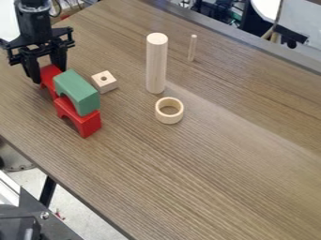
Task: Pick the red arch and put it on the green arch
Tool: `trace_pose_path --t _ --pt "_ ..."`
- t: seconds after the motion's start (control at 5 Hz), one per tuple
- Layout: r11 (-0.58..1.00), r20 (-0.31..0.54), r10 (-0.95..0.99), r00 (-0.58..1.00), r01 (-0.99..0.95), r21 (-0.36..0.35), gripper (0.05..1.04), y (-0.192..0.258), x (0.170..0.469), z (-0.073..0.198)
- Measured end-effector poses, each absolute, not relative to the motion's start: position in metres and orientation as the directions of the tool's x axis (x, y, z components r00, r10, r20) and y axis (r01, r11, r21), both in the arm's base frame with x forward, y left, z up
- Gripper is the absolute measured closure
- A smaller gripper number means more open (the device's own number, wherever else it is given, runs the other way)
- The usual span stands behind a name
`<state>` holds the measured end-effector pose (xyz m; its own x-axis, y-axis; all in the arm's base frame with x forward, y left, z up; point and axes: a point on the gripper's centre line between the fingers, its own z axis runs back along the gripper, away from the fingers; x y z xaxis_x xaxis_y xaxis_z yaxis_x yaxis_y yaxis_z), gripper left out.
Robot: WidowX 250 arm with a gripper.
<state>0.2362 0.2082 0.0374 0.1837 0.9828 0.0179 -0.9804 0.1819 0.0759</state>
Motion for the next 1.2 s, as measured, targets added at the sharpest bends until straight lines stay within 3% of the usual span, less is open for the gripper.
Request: trace_pose_path --t 0.2,0.4,0.8,1.2 --pt "0.184 -0.007 0.983 0.184 -0.981 0.065 0.497 0.206 0.238 0.044" --pt "0.204 0.02 0.979 0.204 -0.978 0.036 0.497 0.208 0.241 0.071" --pt "0.199 0.039 0.979 0.198 -0.979 -0.037 0.497 0.212 0.244 0.093" --pt "0.173 -0.014 0.984 0.176 -0.978 -0.115 0.497 0.214 0.234 0.119"
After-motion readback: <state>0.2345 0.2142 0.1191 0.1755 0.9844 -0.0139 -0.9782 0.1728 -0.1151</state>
